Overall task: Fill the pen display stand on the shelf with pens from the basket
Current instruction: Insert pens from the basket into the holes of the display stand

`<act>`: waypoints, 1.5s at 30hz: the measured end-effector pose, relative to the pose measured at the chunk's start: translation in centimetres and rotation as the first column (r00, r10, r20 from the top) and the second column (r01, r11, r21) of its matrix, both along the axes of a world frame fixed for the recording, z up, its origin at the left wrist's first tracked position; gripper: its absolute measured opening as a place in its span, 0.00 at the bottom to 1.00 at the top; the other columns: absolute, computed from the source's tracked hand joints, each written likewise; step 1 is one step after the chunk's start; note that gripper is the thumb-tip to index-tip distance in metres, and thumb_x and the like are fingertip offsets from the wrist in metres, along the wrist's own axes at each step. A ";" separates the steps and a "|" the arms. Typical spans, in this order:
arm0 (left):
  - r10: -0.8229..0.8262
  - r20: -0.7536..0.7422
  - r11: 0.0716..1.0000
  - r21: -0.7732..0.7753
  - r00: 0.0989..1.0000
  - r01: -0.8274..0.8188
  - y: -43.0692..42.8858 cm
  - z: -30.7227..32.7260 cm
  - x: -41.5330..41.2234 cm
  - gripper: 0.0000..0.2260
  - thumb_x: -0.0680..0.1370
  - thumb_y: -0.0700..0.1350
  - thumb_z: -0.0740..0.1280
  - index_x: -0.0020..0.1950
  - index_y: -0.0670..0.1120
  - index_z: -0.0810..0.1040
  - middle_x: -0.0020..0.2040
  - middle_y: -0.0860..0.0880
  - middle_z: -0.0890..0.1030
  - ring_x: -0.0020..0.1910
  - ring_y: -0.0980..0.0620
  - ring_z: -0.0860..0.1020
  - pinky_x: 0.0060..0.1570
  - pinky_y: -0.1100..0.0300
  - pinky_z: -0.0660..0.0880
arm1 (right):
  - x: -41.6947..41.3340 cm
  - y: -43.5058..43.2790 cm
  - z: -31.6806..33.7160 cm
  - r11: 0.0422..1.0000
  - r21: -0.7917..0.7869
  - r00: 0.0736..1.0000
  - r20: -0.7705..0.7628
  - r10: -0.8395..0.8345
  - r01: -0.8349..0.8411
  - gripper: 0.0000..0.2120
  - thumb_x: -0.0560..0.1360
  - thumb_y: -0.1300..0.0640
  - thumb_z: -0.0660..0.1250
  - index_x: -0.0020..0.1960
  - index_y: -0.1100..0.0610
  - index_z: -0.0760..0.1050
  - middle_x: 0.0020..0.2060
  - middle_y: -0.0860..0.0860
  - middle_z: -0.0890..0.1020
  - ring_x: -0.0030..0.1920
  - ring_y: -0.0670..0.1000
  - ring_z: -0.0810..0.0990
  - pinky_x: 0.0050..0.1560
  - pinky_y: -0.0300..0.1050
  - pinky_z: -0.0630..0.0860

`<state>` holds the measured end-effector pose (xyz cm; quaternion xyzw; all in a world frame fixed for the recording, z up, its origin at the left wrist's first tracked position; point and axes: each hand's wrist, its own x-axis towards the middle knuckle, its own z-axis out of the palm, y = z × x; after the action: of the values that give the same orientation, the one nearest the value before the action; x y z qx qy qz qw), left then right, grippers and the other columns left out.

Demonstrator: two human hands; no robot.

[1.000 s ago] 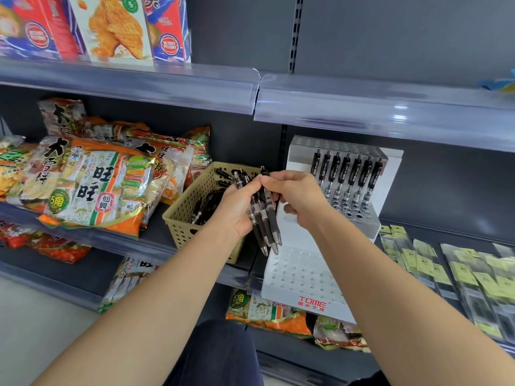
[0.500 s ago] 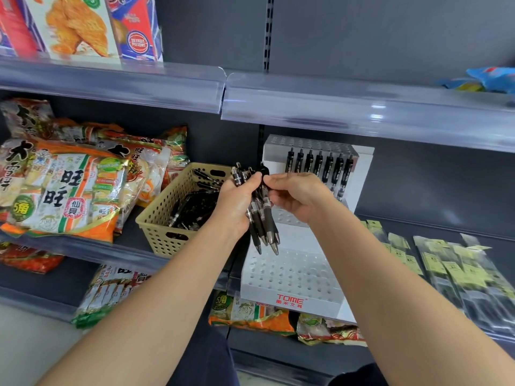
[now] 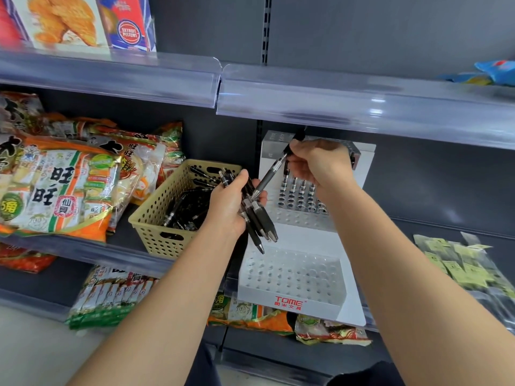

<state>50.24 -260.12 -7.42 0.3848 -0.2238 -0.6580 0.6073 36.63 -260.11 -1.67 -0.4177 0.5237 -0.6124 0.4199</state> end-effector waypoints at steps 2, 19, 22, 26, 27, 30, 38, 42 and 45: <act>0.000 -0.011 1.000 0.001 1.000 0.000 -0.1 0.0 0.2 0.06 0.79 0.42 0.66 0.47 0.39 0.73 0.40 0.41 0.79 0.24 0.49 0.79 0.28 0.59 0.77 | -0.1 -0.4 0.0 0.997 -0.044 0.998 -0.016 -0.065 0.064 0.06 0.73 0.62 0.72 0.44 0.66 0.78 0.31 0.56 0.79 0.29 0.52 0.76 0.32 0.41 0.77; 0.003 0.023 1.000 -0.021 1.000 -0.002 -0.3 -0.3 0.3 0.06 0.79 0.43 0.67 0.51 0.40 0.74 0.42 0.41 0.80 0.26 0.48 0.78 0.30 0.58 0.77 | -0.3 -1.9 -1.1 0.944 -0.214 0.877 -0.364 -0.314 0.250 0.11 0.70 0.53 0.74 0.32 0.48 0.74 0.32 0.47 0.82 0.37 0.53 0.83 0.45 0.55 0.81; -0.001 0.028 1.000 -0.031 1.000 0.002 -0.4 -0.2 0.3 0.06 0.79 0.43 0.67 0.50 0.40 0.74 0.41 0.41 0.80 0.26 0.48 0.78 0.29 0.58 0.77 | -0.3 -1.8 -1.3 0.935 -0.261 0.842 -0.423 -0.335 0.240 0.09 0.71 0.53 0.73 0.36 0.49 0.75 0.31 0.43 0.79 0.36 0.50 0.81 0.45 0.49 0.80; -0.007 0.043 0.999 -0.041 0.999 0.009 -0.4 -0.3 0.2 0.06 0.79 0.43 0.66 0.49 0.41 0.74 0.41 0.42 0.80 0.26 0.48 0.78 0.29 0.59 0.76 | -0.3 -1.9 -1.4 0.921 -0.310 0.806 -0.468 -0.364 0.236 0.07 0.72 0.52 0.73 0.38 0.50 0.76 0.29 0.41 0.77 0.35 0.47 0.79 0.42 0.43 0.78; -0.009 0.050 0.999 -0.045 0.999 0.012 -0.4 -0.3 0.2 0.06 0.79 0.43 0.66 0.48 0.41 0.74 0.41 0.42 0.80 0.26 0.48 0.78 0.29 0.59 0.76 | -0.3 -2.0 -1.4 0.916 -0.324 0.800 -0.469 -0.373 0.237 0.07 0.72 0.52 0.73 0.38 0.50 0.76 0.29 0.41 0.77 0.35 0.46 0.78 0.42 0.43 0.77; -0.016 0.057 0.999 -0.050 0.998 0.018 -0.5 -0.3 0.2 0.06 0.79 0.43 0.66 0.47 0.41 0.74 0.41 0.42 0.80 0.27 0.48 0.78 0.29 0.59 0.76 | -0.2 -2.1 -1.4 0.890 -0.388 0.789 -0.457 -0.410 0.238 0.07 0.72 0.53 0.72 0.37 0.51 0.76 0.30 0.44 0.79 0.35 0.49 0.80 0.42 0.46 0.78; -0.015 0.061 0.998 -0.052 0.998 0.018 -0.6 -0.5 0.4 0.06 0.79 0.44 0.67 0.51 0.41 0.75 0.41 0.43 0.81 0.27 0.48 0.78 0.29 0.59 0.76 | 0.4 -2.5 -1.9 0.878 -0.431 0.735 -0.523 -0.432 0.209 0.05 0.72 0.53 0.71 0.40 0.53 0.78 0.31 0.44 0.79 0.35 0.46 0.78 0.39 0.40 0.75; -0.020 0.077 0.997 -0.074 0.997 0.026 -0.6 -0.5 0.4 0.07 0.79 0.44 0.66 0.52 0.40 0.75 0.40 0.43 0.81 0.26 0.49 0.78 0.29 0.59 0.76 | 0.7 -2.6 -2.1 0.871 -0.443 0.697 -0.556 -0.452 0.211 0.06 0.72 0.52 0.71 0.41 0.55 0.80 0.31 0.44 0.78 0.35 0.46 0.78 0.38 0.39 0.74; -0.023 0.080 0.996 -0.084 0.997 0.030 -0.6 -0.5 0.4 0.07 0.79 0.44 0.66 0.53 0.40 0.74 0.40 0.43 0.81 0.26 0.49 0.78 0.28 0.59 0.76 | 0.9 -2.7 -2.4 0.891 -0.414 0.662 -0.616 -0.427 0.189 0.07 0.72 0.52 0.71 0.41 0.55 0.80 0.31 0.45 0.79 0.36 0.48 0.79 0.37 0.39 0.72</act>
<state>50.63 -260.72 -7.89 0.3814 -0.2803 -0.6402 0.6051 37.56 -262.77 -4.12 -0.5807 0.6012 -0.5488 0.0097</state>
